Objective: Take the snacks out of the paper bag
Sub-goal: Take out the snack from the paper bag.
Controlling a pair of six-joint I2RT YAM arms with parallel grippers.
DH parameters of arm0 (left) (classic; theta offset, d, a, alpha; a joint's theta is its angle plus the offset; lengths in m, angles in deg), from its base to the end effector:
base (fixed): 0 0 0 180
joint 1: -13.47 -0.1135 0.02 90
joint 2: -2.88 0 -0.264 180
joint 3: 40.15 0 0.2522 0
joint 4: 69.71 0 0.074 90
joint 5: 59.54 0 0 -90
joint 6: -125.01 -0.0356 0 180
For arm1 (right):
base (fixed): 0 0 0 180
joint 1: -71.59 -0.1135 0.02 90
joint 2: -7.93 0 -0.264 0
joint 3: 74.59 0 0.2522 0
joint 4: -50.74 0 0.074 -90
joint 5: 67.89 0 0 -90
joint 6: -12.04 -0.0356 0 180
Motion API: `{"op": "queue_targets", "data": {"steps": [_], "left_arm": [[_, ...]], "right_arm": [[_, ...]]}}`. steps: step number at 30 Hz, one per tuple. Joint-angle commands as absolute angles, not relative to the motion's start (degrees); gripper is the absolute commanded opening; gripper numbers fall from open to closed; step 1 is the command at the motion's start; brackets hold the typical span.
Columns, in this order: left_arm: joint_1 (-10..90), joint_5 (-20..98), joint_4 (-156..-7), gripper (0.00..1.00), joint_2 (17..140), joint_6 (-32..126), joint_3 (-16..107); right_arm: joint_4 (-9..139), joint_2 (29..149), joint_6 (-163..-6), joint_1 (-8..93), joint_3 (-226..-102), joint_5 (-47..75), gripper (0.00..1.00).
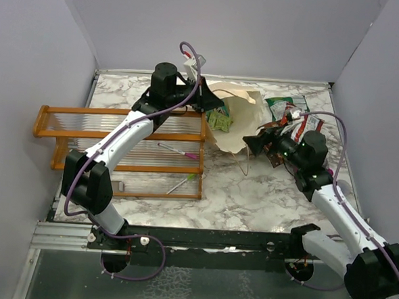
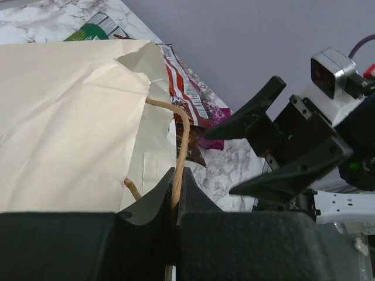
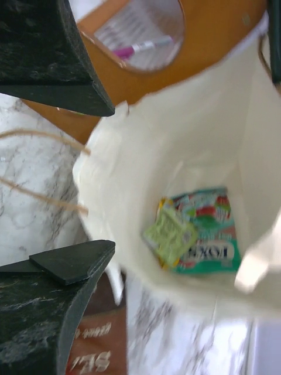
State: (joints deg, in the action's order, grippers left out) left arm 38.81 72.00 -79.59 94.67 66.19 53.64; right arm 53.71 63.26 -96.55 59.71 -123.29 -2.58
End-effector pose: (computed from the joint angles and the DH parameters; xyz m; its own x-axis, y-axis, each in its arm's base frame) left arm 0.3333 -0.1840 0.3724 -0.5792 -0.1545 -0.8004 0.7178 0.3686 -0.5906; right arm 0.2173 0.0609 0.2838 -0.3428 0.2239 -0.9123 -0.5073 0.7733 0.3804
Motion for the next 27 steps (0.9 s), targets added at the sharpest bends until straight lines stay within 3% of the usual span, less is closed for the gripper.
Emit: {"op": "queue_targets", "data": {"steps": [1,4,9,15,21,27], "left_arm": [[40.6,73.5,-79.0,0.0,95.0,64.5,54.5],[41.2,72.7,-78.5,0.0,94.3,63.5,53.8],[41.5,72.0,-77.2,0.0,93.6,62.8,52.5],[41.6,71.0,-76.1,0.0,93.9,62.3,51.5],[41.9,69.0,-75.9,0.0,93.9,60.2,49.6],[44.6,66.7,-78.0,0.0,92.9,52.0,48.5]], "right_arm": [[50.8,63.0,-86.3,49.9,-125.5,0.9,0.83],[49.7,65.6,-82.0,45.4,-125.9,4.2,0.78],[48.9,71.9,-76.4,42.1,-127.8,11.0,0.62],[40.4,82.1,-72.8,39.9,-129.5,17.1,0.53],[27.9,94.6,-68.6,36.4,-131.2,25.8,0.52],[23.1,101.6,-69.3,33.6,-130.5,24.4,0.52]]}}
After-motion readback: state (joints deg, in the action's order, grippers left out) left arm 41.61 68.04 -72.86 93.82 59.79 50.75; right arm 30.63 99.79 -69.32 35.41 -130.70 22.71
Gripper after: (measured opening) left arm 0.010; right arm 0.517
